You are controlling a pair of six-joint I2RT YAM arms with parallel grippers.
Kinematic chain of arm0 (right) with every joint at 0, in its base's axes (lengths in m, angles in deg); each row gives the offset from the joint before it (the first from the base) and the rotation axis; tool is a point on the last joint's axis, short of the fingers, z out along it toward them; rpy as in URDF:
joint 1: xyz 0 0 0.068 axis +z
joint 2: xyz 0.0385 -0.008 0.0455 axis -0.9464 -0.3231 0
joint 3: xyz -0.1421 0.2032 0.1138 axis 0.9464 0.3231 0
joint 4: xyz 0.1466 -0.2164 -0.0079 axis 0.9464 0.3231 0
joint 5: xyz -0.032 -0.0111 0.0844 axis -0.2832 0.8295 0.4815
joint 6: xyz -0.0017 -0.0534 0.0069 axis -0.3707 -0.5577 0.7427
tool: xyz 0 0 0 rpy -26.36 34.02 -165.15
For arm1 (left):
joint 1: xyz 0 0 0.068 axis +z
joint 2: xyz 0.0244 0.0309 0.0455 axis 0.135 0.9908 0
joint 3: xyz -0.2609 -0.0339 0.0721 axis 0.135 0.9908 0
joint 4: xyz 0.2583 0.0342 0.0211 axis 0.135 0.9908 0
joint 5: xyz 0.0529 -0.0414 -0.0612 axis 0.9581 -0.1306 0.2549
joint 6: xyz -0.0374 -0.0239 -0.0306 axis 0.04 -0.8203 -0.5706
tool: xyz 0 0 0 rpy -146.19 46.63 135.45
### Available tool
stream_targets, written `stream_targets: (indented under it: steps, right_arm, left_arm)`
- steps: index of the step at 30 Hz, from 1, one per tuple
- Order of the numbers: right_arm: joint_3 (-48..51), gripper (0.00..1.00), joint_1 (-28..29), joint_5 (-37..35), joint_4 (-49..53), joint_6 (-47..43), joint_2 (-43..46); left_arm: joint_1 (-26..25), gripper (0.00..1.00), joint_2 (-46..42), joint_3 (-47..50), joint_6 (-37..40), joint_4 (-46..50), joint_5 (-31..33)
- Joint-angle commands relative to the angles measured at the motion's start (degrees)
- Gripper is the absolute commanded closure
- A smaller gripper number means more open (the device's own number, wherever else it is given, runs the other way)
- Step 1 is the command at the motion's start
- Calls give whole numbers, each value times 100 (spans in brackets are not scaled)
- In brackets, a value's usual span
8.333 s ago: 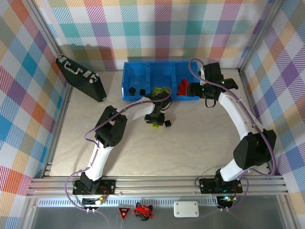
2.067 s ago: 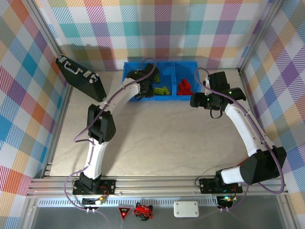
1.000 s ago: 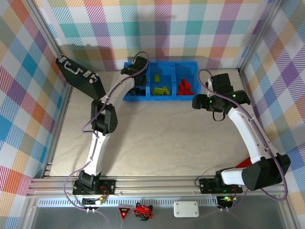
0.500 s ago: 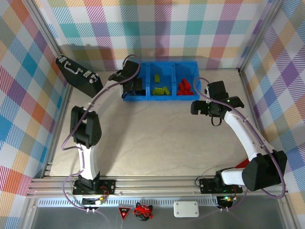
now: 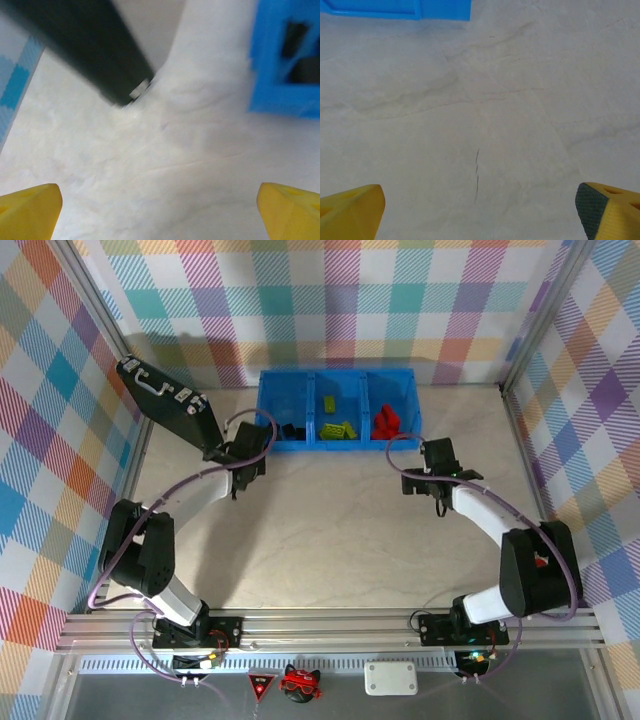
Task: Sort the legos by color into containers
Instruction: Reset both arms
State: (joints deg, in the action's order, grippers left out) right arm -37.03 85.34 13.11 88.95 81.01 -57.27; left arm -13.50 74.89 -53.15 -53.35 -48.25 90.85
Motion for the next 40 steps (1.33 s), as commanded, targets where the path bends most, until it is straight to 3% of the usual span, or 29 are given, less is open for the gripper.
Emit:
stream_targets:
  steps: [1,5,8,11,13,16,19,23,40]
  right_arm:
    - [358,1,-35,-188,-1951,-481,-212]
    - [715,1,-66,-23,-2973,-755,-529]
    - [1263,1,-99,56,-4004,-1182,-508]
    - [1638,1,-399,655,-4573,-1118,-356]
    - [1814,1,-783,1662,-4661,-1010,-163]
    - [2153,1,-1210,2387,-5291,-670,-115]
    - [2371,1,-1342,2505,-6028,-552,-473]
    - [2312,1,-1387,1985,-5916,-303,-522]
    - [2342,1,-1385,1983,-5944,-311,-502]
  left_arm:
    - [344,0,-390,853,90,-1129,547]
    - [670,0,-363,1697,409,-2249,356]
    - [722,0,-278,2368,1056,-3819,31]
    - [877,0,-382,2800,1197,-4856,-824]
    - [983,0,-431,3149,1250,-5556,-1132]
    - [1306,0,-315,3769,1070,-6717,-1769]
    - [1458,0,11,4128,1056,-7777,-2121]
    - [1526,0,-44,3653,1072,-6710,-2535]
    - [1572,0,-30,3671,1055,-6789,-2563]
